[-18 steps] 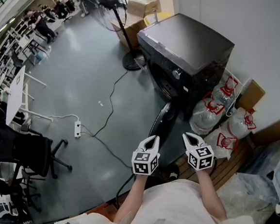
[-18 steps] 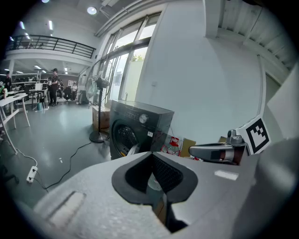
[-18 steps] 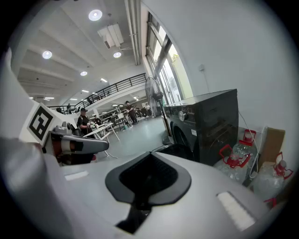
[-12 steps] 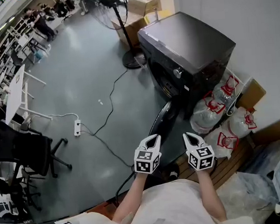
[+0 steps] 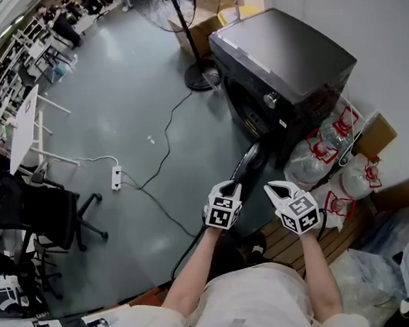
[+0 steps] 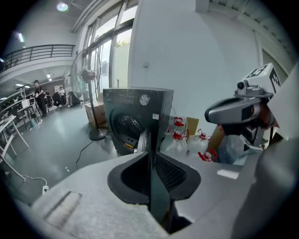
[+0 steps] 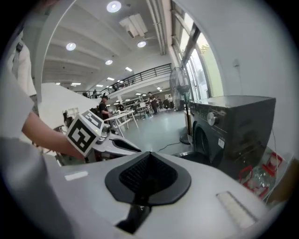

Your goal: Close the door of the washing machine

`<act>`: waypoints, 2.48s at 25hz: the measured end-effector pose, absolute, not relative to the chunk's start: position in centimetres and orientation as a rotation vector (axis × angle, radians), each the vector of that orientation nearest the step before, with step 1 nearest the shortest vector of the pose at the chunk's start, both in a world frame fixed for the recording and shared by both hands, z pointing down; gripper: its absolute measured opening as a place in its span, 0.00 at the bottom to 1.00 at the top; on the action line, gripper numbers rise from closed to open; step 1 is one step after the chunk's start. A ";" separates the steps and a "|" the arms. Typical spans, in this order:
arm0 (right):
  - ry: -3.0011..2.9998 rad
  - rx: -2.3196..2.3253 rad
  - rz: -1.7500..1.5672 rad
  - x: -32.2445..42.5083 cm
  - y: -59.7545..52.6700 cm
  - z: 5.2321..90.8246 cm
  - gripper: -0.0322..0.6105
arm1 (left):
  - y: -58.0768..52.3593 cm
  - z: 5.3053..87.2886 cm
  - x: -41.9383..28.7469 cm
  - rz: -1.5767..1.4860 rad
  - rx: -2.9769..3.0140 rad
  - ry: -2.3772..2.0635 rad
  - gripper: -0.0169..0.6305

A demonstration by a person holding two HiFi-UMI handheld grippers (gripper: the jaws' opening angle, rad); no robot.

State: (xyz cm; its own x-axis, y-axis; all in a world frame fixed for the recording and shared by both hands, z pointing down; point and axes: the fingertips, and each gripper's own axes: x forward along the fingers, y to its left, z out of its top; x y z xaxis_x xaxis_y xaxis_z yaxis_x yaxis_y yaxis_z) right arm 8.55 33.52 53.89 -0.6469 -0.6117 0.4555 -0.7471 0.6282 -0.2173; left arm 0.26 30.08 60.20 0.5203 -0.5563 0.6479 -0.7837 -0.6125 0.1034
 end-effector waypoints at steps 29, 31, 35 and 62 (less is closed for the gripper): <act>-2.026 0.090 -0.203 4.6 23.4 66.8 0.28 | 27.8 69.0 -1.6 0.932 2.381 -0.820 0.22; -1.951 0.043 -0.287 4.1 22.4 67.8 0.32 | 27.2 69.3 -2.0 0.926 2.371 -0.797 0.22; -1.811 -0.073 -0.447 2.2 22.3 69.1 0.37 | 27.0 69.4 -2.6 0.979 2.360 -0.657 0.22; -1.850 0.183 -0.112 -2.8 15.1 70.9 0.32 | 16.7 70.4 -8.9 1.032 2.383 -0.542 0.23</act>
State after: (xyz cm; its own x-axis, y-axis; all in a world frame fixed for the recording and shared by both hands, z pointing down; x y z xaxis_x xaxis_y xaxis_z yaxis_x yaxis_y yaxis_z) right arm -2.77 15.14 70.92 -0.2755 -0.1833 0.9437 -0.0679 0.9829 0.1711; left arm -8.92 16.65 70.42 0.6365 -0.1630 0.7538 -0.5285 -0.8040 0.2724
